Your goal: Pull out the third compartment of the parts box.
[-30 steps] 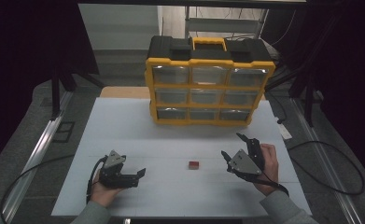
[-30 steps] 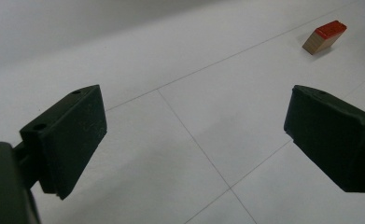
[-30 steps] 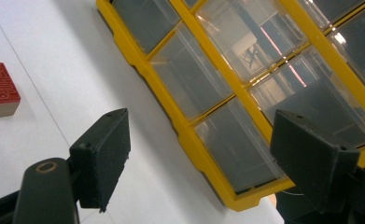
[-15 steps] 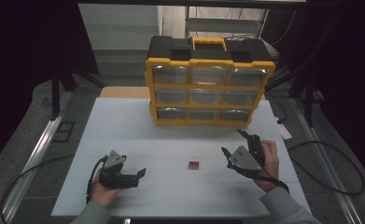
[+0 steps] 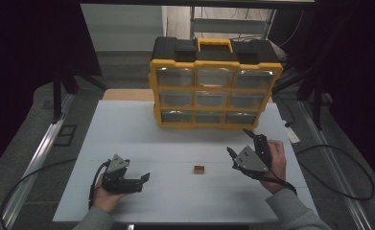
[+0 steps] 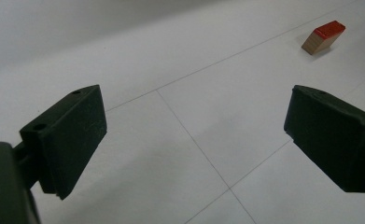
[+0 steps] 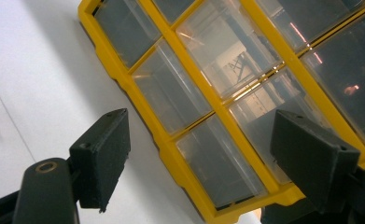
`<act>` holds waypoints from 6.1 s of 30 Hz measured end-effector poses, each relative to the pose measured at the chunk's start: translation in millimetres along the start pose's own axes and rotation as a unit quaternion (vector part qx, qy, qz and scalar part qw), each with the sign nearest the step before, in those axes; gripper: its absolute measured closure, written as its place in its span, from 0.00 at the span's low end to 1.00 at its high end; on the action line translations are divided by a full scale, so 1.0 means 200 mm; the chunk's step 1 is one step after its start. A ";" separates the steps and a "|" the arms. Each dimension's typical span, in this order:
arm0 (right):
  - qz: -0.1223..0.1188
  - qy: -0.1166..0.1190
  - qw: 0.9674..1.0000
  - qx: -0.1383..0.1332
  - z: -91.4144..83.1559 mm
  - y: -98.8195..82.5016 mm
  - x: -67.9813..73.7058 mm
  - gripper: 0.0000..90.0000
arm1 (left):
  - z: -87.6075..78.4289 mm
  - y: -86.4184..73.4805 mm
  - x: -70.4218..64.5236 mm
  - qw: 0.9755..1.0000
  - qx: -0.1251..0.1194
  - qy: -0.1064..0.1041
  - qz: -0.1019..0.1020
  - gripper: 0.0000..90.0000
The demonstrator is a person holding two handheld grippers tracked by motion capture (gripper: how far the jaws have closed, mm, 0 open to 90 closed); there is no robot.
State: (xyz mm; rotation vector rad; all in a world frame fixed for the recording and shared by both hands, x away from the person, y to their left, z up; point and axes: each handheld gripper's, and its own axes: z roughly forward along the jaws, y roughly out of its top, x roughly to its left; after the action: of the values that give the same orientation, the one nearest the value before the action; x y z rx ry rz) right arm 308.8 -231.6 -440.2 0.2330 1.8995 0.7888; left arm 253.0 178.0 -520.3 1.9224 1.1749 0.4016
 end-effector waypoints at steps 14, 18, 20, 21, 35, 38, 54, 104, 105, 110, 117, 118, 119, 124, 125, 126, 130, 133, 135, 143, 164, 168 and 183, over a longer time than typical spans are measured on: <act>0.001 -0.009 1.000 -0.006 0.01 0.04 -0.05 0.23 | 0.00 0.00 0.00 1.000 0.000 0.000 0.000 0.07; -0.003 -0.012 1.000 -0.007 0.01 0.05 -0.06 0.23 | 0.00 0.00 0.00 1.000 0.000 0.000 0.000 0.07; -0.004 -0.013 1.000 -0.006 0.02 0.05 -0.07 0.23 | 0.00 0.00 0.00 1.000 0.000 0.000 0.000 0.07; -0.004 -0.013 1.000 -0.006 0.02 0.05 -0.07 0.23 | 0.00 0.00 0.00 1.000 0.000 0.000 0.000 0.07; -0.006 -0.021 1.000 -0.008 0.03 0.06 -0.11 0.23 | 0.00 0.00 0.00 1.000 0.001 -0.001 0.002 0.07; -0.006 -0.022 1.000 -0.008 0.03 0.06 -0.11 0.23 | 0.00 0.00 0.00 1.000 0.000 -0.001 0.002 0.07; -0.006 -0.031 0.999 -0.012 0.04 0.10 -0.14 0.24 | 0.00 0.00 0.00 1.000 0.000 -0.001 0.001 0.07; -0.002 -0.053 0.999 -0.004 0.08 0.13 -0.21 0.26 | 0.00 0.00 0.00 1.000 0.003 0.000 0.003 0.07; -0.002 -0.053 0.999 -0.004 0.08 0.13 -0.22 0.26 | 0.00 0.00 0.00 1.000 0.003 0.000 0.004 0.07; -0.002 -0.053 0.999 -0.002 0.09 0.12 -0.22 0.26 | 0.00 0.00 0.00 1.000 0.005 0.000 0.005 0.07; -0.002 -0.051 0.999 0.004 0.10 0.12 -0.21 0.27 | 0.00 -0.01 0.00 1.000 0.006 0.000 0.009 0.08; -0.002 -0.051 0.999 0.004 0.10 0.12 -0.21 0.27 | 0.00 -0.01 0.00 1.000 0.006 0.000 0.009 0.08; -0.002 -0.051 0.999 0.005 0.10 0.12 -0.21 0.27 | 0.00 -0.01 0.00 1.000 0.007 -0.001 0.009 0.08; -0.002 -0.045 0.999 0.008 0.11 0.12 -0.21 0.28 | 0.00 -0.01 -0.01 1.000 0.010 -0.001 0.014 0.08; -0.002 -0.045 0.999 0.008 0.11 0.12 -0.21 0.28 | 0.00 -0.01 -0.01 1.000 0.010 -0.001 0.014 0.08; -0.005 -0.041 0.999 0.011 0.11 0.12 -0.20 0.28 | 0.00 -0.01 -0.01 1.000 0.009 0.000 0.016 0.08; -0.009 -0.037 0.999 0.014 0.12 0.12 -0.20 0.28 | 0.01 -0.01 -0.01 1.000 0.010 0.000 0.019 0.08; -0.011 -0.034 0.999 0.017 0.12 0.12 -0.19 0.28 | 0.01 -0.01 -0.01 1.000 0.010 -0.002 0.020 0.08; -0.012 -0.034 0.999 0.017 0.12 0.12 -0.19 0.28 | 0.01 -0.01 -0.01 1.000 0.010 -0.003 0.021 0.08; -0.013 -0.034 0.999 0.021 0.13 0.11 -0.18 0.28 | 0.01 -0.01 -0.01 1.000 0.013 -0.003 0.024 0.08; -0.025 -0.025 0.999 0.032 0.15 0.11 -0.14 0.27 | 0.03 -0.02 -0.03 0.998 0.029 -0.010 0.047 0.08; -0.025 -0.025 0.999 0.034 0.15 0.11 -0.14 0.27 | 0.03 -0.02 -0.03 0.998 0.031 -0.012 0.048 0.08; -0.028 -0.022 0.999 0.039 0.16 0.10 -0.12 0.28 | 0.03 -0.02 -0.04 0.998 0.032 -0.016 0.049 0.08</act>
State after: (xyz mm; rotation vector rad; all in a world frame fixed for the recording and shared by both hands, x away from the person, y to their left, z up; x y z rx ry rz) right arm 345.1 -214.5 -418.2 0.2423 1.8899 0.6683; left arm 251.5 169.1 -525.9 2.0408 1.0888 0.3884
